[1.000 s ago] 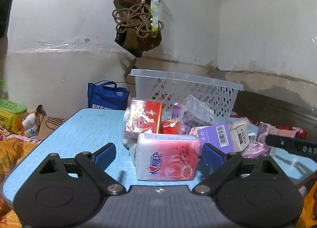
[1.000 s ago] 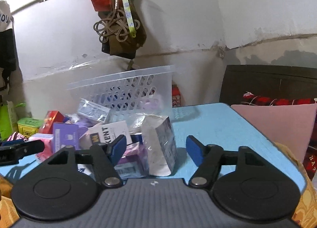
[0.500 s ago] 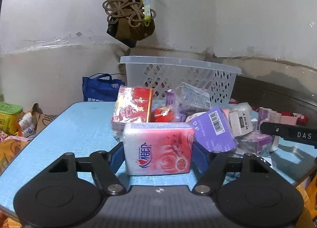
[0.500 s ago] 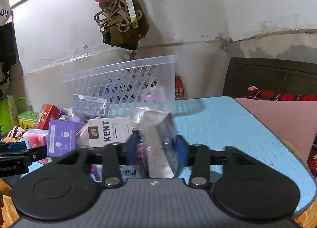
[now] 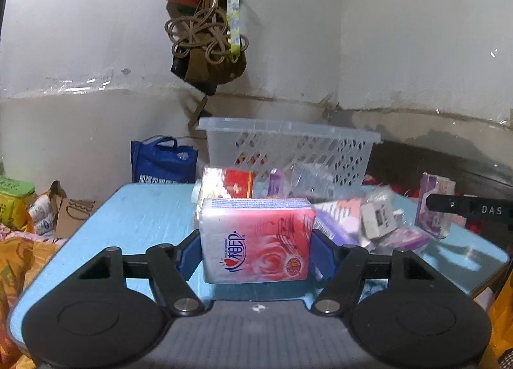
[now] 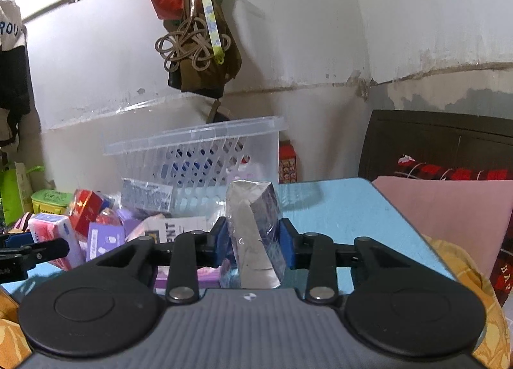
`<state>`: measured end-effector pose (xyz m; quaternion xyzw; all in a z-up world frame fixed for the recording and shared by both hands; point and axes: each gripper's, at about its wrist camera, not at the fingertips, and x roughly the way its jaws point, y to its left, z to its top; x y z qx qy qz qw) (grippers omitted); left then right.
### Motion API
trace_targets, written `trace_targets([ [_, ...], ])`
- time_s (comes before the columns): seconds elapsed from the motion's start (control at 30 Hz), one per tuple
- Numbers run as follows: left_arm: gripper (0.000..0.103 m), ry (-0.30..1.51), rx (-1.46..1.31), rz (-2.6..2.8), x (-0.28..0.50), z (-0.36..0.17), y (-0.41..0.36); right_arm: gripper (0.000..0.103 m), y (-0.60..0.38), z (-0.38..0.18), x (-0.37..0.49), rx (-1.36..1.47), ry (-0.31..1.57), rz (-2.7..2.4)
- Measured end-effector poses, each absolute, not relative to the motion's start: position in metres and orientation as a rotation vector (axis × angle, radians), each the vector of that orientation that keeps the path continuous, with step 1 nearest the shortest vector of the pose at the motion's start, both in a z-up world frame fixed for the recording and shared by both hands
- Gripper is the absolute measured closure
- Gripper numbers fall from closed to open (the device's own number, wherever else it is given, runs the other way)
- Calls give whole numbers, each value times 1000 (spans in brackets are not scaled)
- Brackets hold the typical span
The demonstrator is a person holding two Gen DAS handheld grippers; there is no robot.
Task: Organize objects
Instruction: 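Lift both items into the clear basket and release them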
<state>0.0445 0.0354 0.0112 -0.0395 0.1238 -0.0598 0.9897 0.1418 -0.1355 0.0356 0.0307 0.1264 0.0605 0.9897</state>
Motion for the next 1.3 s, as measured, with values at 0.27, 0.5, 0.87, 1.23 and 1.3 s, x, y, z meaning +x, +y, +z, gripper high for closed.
trace_targets([
  [0.27,30,193,-129,-158,42,37,43,66,-130,50,146,34,233,137],
  [0.5,30,143,-126,-191,77,87,51,66,-125,89,167,9,174,142],
  [0.87,30,231,-111,-203,214,157,36,66,-97,152,259,-50,168,180],
  [1.23,19,344,-62,-92,275,138,25,10,-68,131,317,-164,247,172],
  [1.3,19,314,-60,-114,262,138,28,3,-70,128,308,-173,240,151],
])
